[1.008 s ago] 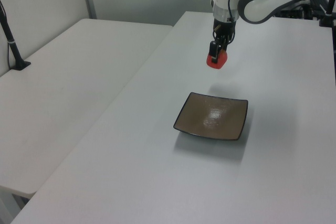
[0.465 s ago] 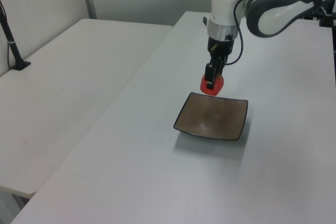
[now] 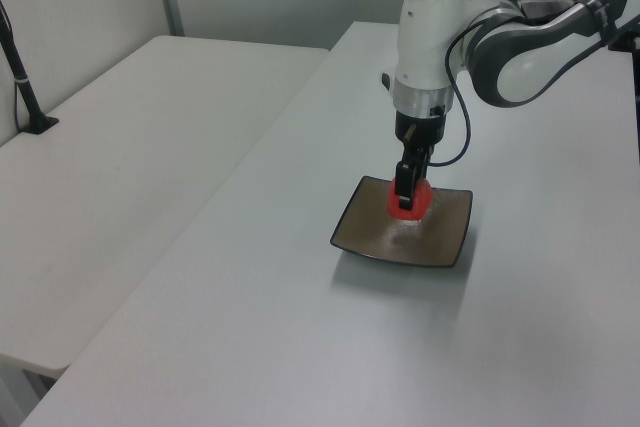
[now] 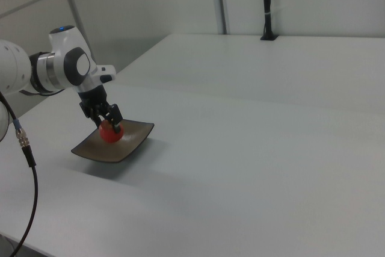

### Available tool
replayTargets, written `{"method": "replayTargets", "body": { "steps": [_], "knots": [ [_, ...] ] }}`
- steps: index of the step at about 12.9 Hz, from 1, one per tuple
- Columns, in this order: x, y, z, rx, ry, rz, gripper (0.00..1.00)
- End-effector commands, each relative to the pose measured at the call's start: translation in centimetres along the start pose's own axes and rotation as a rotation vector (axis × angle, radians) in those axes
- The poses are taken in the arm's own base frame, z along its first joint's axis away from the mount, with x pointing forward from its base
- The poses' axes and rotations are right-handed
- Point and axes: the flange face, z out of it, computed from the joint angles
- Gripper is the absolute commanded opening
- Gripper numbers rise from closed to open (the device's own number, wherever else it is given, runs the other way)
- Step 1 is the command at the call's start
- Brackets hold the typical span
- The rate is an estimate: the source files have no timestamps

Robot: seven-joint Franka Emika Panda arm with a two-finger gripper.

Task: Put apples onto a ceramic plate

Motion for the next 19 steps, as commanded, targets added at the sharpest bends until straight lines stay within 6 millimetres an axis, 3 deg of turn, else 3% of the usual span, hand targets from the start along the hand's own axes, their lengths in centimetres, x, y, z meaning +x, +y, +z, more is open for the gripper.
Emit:
{"method": "replayTargets", "body": {
  "steps": [1,5,7,9,12,14,16,19],
  "knots": [
    [-0.1,0.0,-0.2,-0.005,-0.006,0.007,1.00],
    [-0.1,0.2,-0.3,-0.007,-0.006,0.007,1.00],
    [0.1,1.6,-1.1,-0.029,-0.018,0.023,1.00],
    [0.7,4.7,-2.7,-0.040,-0.009,0.040,1.00],
    [2.0,9.6,-3.2,-0.062,-0.015,0.070,1.00],
    [1.6,13.7,-4.4,-0.098,-0.063,0.032,1.00],
    [1.0,18.1,-7.3,-0.041,-0.082,-0.009,1.00],
    [0.1,22.5,-9.7,0.025,-0.077,-0.011,1.00]
  ]
}}
